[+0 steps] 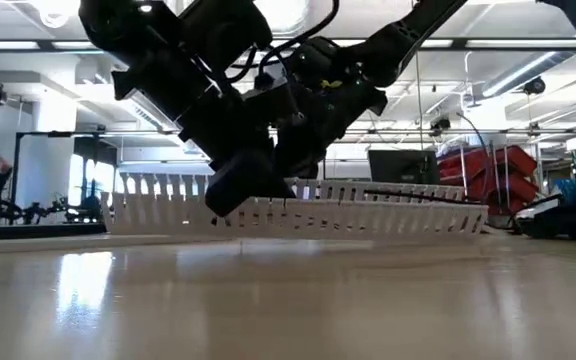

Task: Ziptie cables
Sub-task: Put the zip-tied cables into the white cable duct

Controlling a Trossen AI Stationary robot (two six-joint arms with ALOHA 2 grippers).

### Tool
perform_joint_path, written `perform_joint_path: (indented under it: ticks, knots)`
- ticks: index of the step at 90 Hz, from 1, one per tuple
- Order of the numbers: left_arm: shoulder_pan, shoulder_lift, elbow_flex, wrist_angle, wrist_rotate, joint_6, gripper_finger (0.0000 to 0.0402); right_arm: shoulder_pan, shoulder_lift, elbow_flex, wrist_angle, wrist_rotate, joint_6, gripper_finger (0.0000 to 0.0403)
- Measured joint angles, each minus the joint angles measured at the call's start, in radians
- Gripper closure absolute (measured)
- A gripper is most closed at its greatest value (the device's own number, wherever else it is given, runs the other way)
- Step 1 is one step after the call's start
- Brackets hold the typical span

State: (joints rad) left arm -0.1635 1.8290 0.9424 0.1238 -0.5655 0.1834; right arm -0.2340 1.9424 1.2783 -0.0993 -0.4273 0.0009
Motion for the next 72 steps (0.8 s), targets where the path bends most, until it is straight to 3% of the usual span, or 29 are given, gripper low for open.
perform_joint_path:
  ticks: [40, 72]
  knots:
    - [0.008, 0.003, -0.002, 0.0, 0.011, -0.059, 0.0389, -0.02, -0.047, 0.012, -0.117, -0.026, -0.04, 0.0196]
    - [0.009, -0.021, -0.002, 0.008, 0.03, -0.103, 0.0306, -0.035, -0.157, 0.012, -0.283, -0.025, -0.101, 0.0119]
